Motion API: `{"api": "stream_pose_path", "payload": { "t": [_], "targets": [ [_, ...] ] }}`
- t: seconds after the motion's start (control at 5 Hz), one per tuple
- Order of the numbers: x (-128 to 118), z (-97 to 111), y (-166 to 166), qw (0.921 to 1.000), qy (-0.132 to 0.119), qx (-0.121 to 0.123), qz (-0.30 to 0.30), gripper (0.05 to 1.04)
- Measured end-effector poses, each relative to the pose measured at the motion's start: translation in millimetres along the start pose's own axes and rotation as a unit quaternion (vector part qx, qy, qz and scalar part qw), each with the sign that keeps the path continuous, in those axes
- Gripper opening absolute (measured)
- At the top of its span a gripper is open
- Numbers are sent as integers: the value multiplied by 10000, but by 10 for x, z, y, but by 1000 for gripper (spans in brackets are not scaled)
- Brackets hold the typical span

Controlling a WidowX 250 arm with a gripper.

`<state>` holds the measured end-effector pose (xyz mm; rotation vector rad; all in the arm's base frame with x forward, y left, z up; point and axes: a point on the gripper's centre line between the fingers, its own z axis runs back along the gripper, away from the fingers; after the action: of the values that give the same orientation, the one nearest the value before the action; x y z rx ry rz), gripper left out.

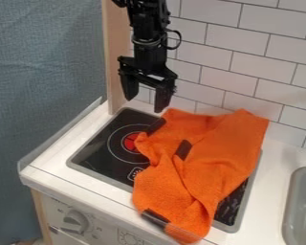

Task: Unfold cloth from left to right

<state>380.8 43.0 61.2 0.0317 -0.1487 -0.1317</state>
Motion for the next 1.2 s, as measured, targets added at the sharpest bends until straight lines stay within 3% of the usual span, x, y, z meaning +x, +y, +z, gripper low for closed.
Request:
{"api": "stream_pose_path", "payload": {
  "t": [0.4,0.6,1.0,1.2],
  "targets": [
    [-93,-98,-141,9990,406,-183,-30,999],
    [-76,-72,-261,9983,454,-342,122,999],
    [6,-88,-401,9975,205,-586,346,999],
    [-12,-302,-522,9957,435,-786,228,999]
  ]
}}
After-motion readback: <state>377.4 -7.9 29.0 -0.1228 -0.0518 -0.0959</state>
